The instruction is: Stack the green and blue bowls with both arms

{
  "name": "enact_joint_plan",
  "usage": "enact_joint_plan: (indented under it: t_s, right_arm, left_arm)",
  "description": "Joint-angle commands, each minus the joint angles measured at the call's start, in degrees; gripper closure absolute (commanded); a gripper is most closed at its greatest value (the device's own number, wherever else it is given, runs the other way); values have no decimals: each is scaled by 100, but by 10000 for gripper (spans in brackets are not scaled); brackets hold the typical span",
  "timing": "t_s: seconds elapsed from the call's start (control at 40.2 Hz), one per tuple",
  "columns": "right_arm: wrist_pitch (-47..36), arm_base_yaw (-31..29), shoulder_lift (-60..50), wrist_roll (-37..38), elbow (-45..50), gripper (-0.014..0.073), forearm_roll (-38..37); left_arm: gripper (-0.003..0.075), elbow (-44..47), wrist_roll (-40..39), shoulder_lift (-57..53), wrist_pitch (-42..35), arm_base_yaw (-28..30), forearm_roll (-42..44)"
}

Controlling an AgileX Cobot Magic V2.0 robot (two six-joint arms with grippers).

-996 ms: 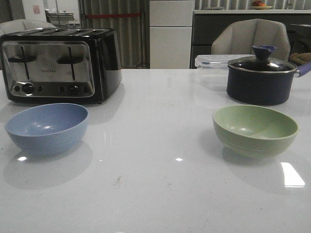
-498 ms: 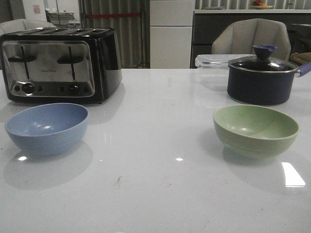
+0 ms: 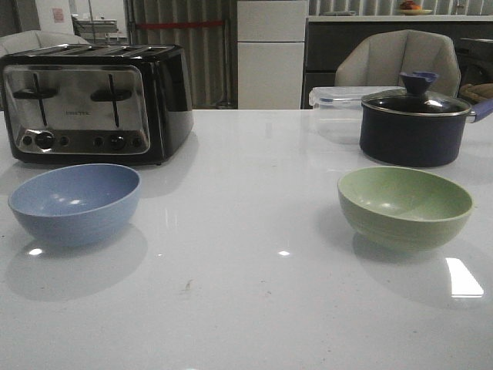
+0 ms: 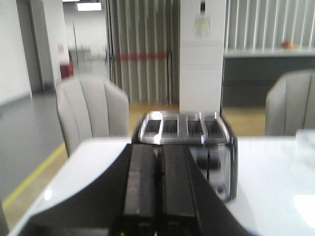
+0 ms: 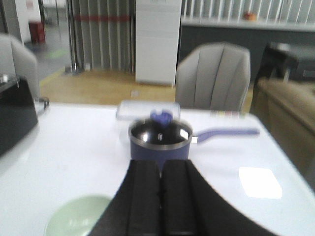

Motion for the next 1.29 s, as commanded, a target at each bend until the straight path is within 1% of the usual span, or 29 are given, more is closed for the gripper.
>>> enact_joint_plan:
  t_s: [0.0,0.125,0.274,0.374,0.747,0.797,0.847,0.896,0.946,0.971,0.996,1.021,1.071,1.096,1.17,1.22,1.27]
  right_arm:
    - [63,-29,453,-49,-213,550,115]
    - [534,-29,912,-49,-213,550,127]
    - [927,-29,1515,-49,-213,550,127]
    - [1158,-29,1818,-49,-213,550,127]
    - [1482,-29,2528,-49,-206,547,127]
    - [1482,-29,2535,-49,-206,527,127]
    - [1482,-29,2573,-49,-206,483,127]
    - [1482,-29,2573,-49,-206,400,127]
    - [1482,-29,2573,-49,-206,311,127]
    - [1476,-29,2573,-49,-206,272,127]
    - [1469,-29,2573,-49,-206,222,127]
    - [1468,-29,2573,-49,-206,188,127]
    - [1463,-29,2573,-49,-206,125,127]
    - [1457,-29,2573,-49,-206,112,127]
    - [1442,-29,2573,-49,-206,111,127]
    - [1442,-29,2573,-49,-206,111,127]
    - [1442,-29,2573,-49,-206,111,132]
  left_arm:
    - [622,-226,-11,410,150,7,-23]
    - [622,-226,-11,793,666,7,-23]
    - [622,-226,-11,1219,1051,7,-38]
    - [622,-226,-11,1391,1453,7,-259]
    - [622,-226,-11,1653,1353,7,-264]
    - [622,-226,-11,1653,1353,7,-264]
    - [617,-226,-11,1653,1353,7,-264]
    - [607,-226,3,1653,1353,7,-264]
    - [568,-226,3,1653,1353,7,-212]
    - [530,-226,3,1653,1353,7,-199]
    - [482,-216,3,1653,1363,7,-171]
    - [440,-216,3,1653,1363,7,-157]
    - [334,-216,3,1653,1363,7,-157]
    - [276,-216,3,1653,1349,7,-157]
    - [167,-216,3,1653,1349,7,-157]
    - [146,-216,3,1653,1349,7,-157]
    - [151,-216,3,1653,1349,7,-157]
